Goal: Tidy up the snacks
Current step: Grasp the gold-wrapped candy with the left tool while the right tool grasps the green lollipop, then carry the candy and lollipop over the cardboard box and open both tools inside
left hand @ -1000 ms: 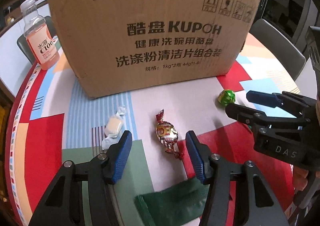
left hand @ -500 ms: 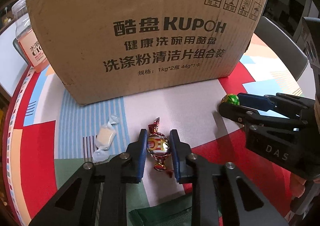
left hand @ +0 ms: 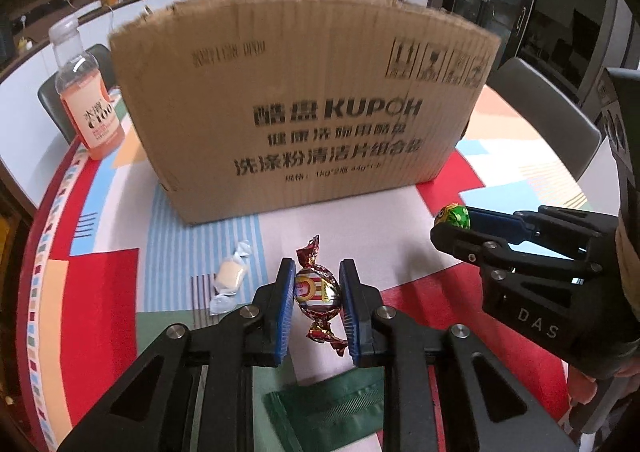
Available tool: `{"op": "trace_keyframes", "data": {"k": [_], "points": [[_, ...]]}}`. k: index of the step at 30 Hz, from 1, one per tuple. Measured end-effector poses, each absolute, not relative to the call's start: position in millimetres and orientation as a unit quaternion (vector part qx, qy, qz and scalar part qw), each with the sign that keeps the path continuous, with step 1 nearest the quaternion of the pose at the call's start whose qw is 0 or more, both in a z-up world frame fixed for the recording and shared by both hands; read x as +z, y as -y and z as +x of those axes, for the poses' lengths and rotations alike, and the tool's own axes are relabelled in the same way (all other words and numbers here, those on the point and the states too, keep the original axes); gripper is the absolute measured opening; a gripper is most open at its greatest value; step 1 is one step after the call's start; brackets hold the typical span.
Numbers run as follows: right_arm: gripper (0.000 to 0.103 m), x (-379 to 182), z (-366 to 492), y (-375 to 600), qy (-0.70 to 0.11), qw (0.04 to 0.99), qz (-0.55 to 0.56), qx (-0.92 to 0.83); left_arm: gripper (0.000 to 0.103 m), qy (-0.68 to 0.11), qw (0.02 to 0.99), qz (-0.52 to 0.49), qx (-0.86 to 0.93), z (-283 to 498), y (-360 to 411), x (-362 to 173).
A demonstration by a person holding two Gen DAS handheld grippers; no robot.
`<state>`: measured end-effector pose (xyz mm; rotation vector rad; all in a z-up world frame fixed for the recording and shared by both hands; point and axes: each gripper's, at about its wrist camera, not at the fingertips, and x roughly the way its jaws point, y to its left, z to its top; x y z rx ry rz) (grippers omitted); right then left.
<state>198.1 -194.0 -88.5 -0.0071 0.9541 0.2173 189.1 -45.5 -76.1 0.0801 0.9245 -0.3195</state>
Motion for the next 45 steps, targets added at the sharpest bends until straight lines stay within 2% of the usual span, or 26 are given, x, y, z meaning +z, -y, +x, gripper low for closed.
{"op": "trace_keyframes", "data": {"k": [19,31,45], "points": [[0.027,-5,167,191,-0.355,0.925,0.008,0.133,0.023,-0.327,0.932,0.045,-0.151,154,38,15],[0.027,48,182,183,-0.289,0.946,-0.003,0.147,0.023,-0.265,0.953,0.055,-0.136,173,28,66],[0.027,73,240,179,-0.287,0.946,-0.007,0.147,0.023,-0.267,0.952,0.048,-0.143,235,29,89]]}}
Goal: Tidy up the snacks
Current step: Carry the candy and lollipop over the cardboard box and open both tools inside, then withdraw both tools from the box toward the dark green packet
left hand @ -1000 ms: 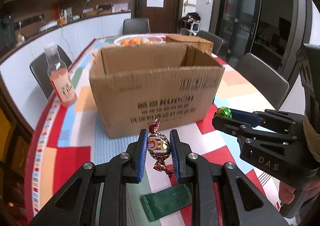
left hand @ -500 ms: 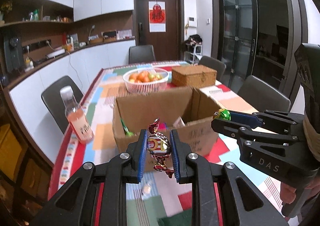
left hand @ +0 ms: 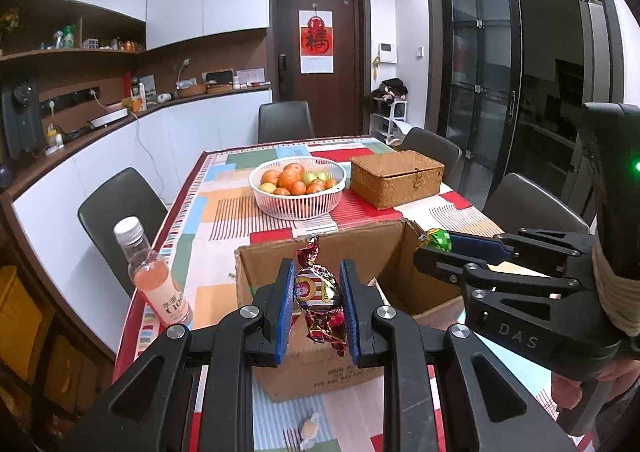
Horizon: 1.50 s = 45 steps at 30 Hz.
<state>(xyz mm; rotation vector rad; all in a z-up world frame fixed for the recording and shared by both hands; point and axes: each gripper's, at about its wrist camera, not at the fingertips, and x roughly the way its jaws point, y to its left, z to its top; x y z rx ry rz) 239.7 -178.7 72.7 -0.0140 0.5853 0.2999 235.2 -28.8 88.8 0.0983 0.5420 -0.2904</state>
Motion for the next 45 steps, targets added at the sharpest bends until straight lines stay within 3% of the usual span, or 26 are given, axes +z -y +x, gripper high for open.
{"op": "trace_keyframes", "data": {"k": [13,15,16,17,19,20,25,27,45], "points": [[0.027,57,310,178,-0.346,0.928,-0.005,0.135,0.023,-0.328,0.933,0.065,-0.130,307,39,66],[0.027,55,315,174,-0.352,0.926,-0.011,0.137,0.029,-0.329,0.934,0.069,-0.118,310,40,65],[0.028,53,316,173,-0.354,0.925,-0.013,0.135,0.032,-0.329,0.935,0.068,-0.116,309,40,66],[0.036,52,316,172,-0.354,0.926,-0.017,0.134,0.032,-0.328,0.935,0.066,-0.117,307,38,66],[0.050,52,313,170,-0.350,0.928,-0.028,0.127,0.032,-0.326,0.936,0.070,-0.112,300,37,66],[0.050,52,309,169,-0.345,0.930,-0.032,0.125,0.033,-0.323,0.938,0.073,-0.106,296,36,66],[0.050,54,285,163,-0.325,0.934,-0.056,0.136,0.040,-0.318,0.941,0.075,-0.090,261,28,62],[0.050,54,272,161,-0.322,0.933,-0.061,0.148,0.047,-0.320,0.941,0.070,-0.087,247,23,58],[0.050,-5,173,122,-0.380,0.877,-0.164,0.245,0.062,-0.400,0.913,0.041,-0.065,134,-4,-14]]}}
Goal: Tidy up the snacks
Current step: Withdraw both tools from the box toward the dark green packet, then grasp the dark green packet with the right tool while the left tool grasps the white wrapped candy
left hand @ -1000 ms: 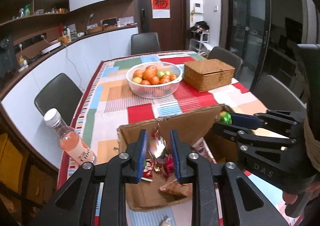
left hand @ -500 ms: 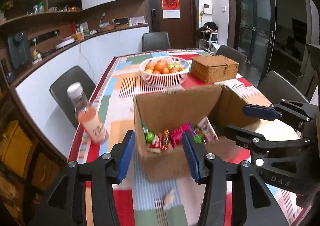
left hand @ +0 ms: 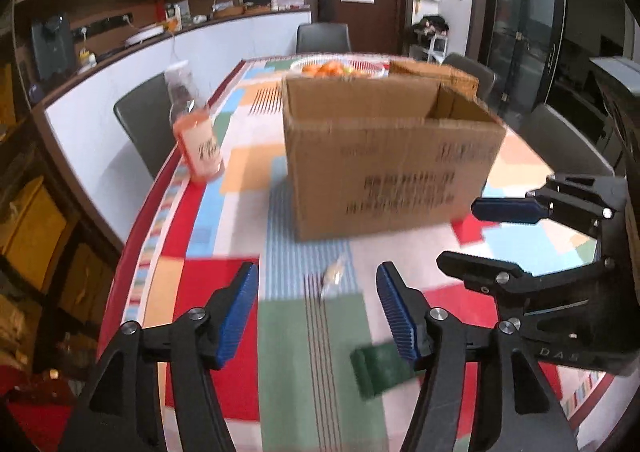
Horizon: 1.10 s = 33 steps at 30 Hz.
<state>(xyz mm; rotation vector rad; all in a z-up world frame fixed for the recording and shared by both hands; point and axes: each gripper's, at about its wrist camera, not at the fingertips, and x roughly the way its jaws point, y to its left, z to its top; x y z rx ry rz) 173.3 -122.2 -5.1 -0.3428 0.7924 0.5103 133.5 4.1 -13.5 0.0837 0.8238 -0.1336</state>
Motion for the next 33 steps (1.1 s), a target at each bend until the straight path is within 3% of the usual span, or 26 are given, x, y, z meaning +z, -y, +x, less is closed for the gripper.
{"op": "trace_keyframes", "data": {"k": [15,24,26,33], "points": [[0.050,-81,138,90,-0.466,0.785,-0.268,0.307,0.063,-0.496,0.864,0.050,-0.065,98,-9,-82],[0.051,-111,143,77,-0.493,0.736,-0.329,0.329,0.063,-0.514,0.854,0.040,-0.063,100,-14,-93],[0.054,-114,146,74,-0.491,0.733,-0.334,0.333,0.063,-0.519,0.852,0.033,-0.063,101,-16,-95],[0.055,-121,166,67,-0.500,0.736,-0.309,0.336,0.063,-0.521,0.851,0.020,-0.062,110,-23,-97]]}}
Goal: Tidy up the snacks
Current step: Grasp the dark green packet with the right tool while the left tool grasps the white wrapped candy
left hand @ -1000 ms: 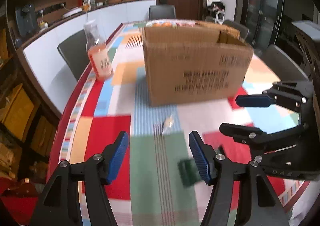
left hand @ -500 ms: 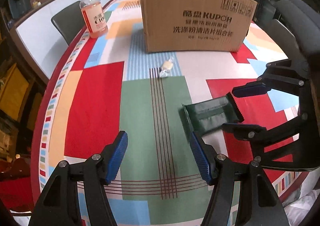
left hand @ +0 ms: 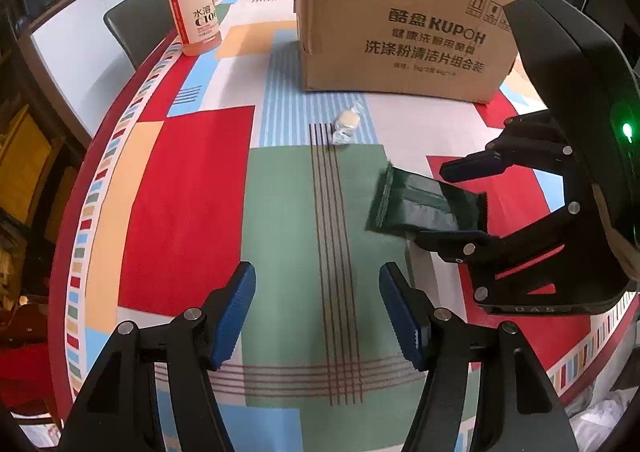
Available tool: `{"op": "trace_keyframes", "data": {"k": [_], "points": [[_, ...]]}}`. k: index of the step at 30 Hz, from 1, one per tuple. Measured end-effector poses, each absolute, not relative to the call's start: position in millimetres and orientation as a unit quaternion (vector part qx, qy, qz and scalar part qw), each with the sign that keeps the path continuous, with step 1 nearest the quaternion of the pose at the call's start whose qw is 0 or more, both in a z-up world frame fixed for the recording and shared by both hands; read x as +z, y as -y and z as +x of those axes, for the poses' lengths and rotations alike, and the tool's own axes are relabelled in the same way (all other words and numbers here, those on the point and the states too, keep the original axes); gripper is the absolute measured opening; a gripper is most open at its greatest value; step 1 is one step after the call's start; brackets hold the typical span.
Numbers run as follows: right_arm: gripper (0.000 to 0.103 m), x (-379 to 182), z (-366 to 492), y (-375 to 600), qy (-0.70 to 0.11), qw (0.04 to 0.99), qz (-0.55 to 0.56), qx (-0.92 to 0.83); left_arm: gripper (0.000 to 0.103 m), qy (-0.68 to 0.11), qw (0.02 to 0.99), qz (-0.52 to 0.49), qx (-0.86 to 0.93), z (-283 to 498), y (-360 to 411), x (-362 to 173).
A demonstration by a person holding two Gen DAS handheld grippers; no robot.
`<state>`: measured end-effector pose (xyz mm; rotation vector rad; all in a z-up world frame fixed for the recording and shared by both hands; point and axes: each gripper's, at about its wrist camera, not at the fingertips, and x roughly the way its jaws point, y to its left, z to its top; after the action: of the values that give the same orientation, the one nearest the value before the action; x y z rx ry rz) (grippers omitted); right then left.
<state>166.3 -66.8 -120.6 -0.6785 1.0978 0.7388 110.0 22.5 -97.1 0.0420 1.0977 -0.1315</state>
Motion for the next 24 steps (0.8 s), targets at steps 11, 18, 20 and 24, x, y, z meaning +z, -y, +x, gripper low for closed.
{"op": "trace_keyframes", "data": {"k": [11,18,20,24], "points": [[0.052,-126,195,77,-0.522,0.766,-0.195,0.320,0.063,-0.502,0.859,0.038,-0.088,146,-23,-100],[0.046,-124,196,89,-0.524,0.793,-0.135,0.281,0.063,-0.494,0.859,0.050,-0.123,167,-17,-100],[0.046,-122,197,95,-0.521,0.803,-0.120,0.263,0.063,-0.490,0.860,0.057,-0.132,176,-15,-101],[0.046,-116,200,108,-0.517,0.824,-0.081,0.220,0.063,-0.486,0.859,0.073,-0.147,192,-9,-102]]}}
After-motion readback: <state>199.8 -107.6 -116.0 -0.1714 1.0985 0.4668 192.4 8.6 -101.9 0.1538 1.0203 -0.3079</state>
